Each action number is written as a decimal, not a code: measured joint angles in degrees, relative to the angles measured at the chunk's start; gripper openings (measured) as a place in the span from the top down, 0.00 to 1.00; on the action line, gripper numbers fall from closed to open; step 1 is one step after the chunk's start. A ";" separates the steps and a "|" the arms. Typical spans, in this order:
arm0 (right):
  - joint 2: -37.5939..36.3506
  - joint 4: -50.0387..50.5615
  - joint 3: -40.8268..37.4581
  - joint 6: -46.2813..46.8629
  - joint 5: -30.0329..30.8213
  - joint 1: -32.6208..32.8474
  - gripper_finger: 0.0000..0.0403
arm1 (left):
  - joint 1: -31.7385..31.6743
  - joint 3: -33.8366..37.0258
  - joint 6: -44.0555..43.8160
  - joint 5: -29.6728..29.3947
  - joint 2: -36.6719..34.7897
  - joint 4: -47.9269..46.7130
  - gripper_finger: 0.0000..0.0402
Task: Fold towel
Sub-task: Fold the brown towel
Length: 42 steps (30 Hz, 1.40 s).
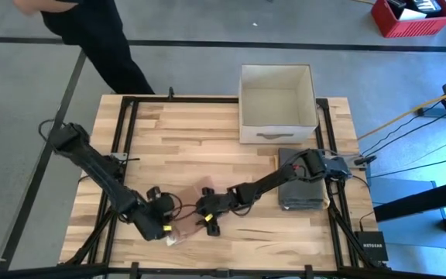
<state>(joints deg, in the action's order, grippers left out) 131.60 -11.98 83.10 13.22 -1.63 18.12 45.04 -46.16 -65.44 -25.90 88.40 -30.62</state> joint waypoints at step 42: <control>-15.96 -2.93 -21.36 12.06 15.95 6.00 0.44 | -6.39 13.93 3.49 4.53 -4.52 28.26 0.66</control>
<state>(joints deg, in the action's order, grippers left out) 115.64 -14.92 61.74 25.28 14.32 24.11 38.66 -32.23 -61.94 -21.37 83.87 -2.35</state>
